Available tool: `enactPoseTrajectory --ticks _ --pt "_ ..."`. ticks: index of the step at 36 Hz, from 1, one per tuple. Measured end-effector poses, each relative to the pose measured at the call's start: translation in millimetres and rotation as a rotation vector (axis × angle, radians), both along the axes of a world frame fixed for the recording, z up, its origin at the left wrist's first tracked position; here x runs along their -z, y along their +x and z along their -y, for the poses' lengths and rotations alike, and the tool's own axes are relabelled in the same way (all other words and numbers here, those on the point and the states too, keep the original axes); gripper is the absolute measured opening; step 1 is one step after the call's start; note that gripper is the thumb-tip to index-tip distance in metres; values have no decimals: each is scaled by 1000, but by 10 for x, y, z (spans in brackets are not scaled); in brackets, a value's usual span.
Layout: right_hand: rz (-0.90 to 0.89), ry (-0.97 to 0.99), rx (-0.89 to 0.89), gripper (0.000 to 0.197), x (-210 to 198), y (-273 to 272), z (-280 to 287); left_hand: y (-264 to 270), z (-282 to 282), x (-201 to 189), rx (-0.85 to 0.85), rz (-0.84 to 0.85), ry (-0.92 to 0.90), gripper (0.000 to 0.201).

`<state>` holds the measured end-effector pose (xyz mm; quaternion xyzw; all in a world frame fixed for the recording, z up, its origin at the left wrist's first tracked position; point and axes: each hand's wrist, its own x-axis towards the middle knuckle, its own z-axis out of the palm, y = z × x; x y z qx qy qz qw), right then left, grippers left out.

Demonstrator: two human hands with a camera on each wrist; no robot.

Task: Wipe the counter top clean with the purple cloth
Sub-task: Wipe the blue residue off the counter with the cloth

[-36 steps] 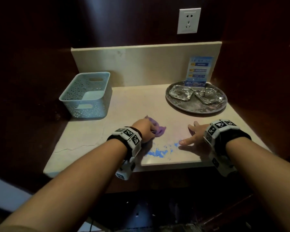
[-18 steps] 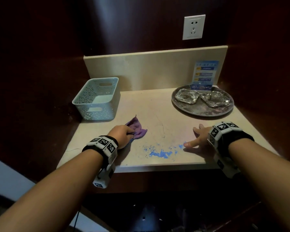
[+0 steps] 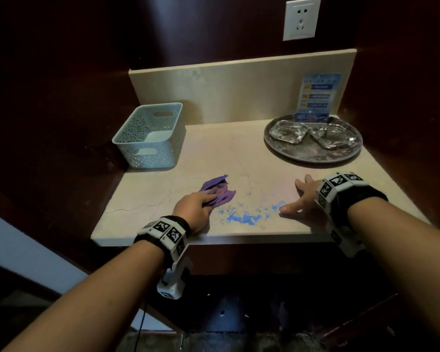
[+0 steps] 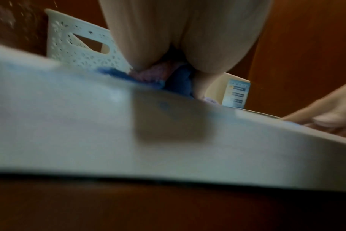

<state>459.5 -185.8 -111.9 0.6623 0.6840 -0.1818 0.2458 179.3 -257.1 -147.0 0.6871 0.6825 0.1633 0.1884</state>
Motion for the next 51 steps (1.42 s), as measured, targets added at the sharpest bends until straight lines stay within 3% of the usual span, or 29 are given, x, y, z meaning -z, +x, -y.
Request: enactPoseTrajectory --ticks 8,14,19,23,29,37,40,44,47,51 --pt "15 1 -39 136 -53 -34 28 385 288 59 -27 108 105 30" --pt "0 37 -108 147 -8 1 63 202 254 -78 -241 166 211 31" --pt "-23 32 -83 133 -35 23 75 254 289 -88 -288 51 157 32" --pt "-31 23 -57 123 -22 33 69 466 319 -55 -360 66 182 33" --pt "-18 68 -113 125 -24 7 97 802 340 -2 -388 154 172 34" --pt "-53 34 -140 127 -77 11 84 1179 334 40 -298 135 114 12" --pt "-47 99 -169 117 -32 41 104 1041 321 -22 -299 163 153 28" --pt "-57 89 -184 122 -44 31 128 707 249 -131 -402 207 248 40" --pt "-70 51 -176 134 -76 32 99 531 132 -60 -411 139 214 36" --pt "-73 164 -188 115 39 83 134 591 21 166 -245 -80 153 36"
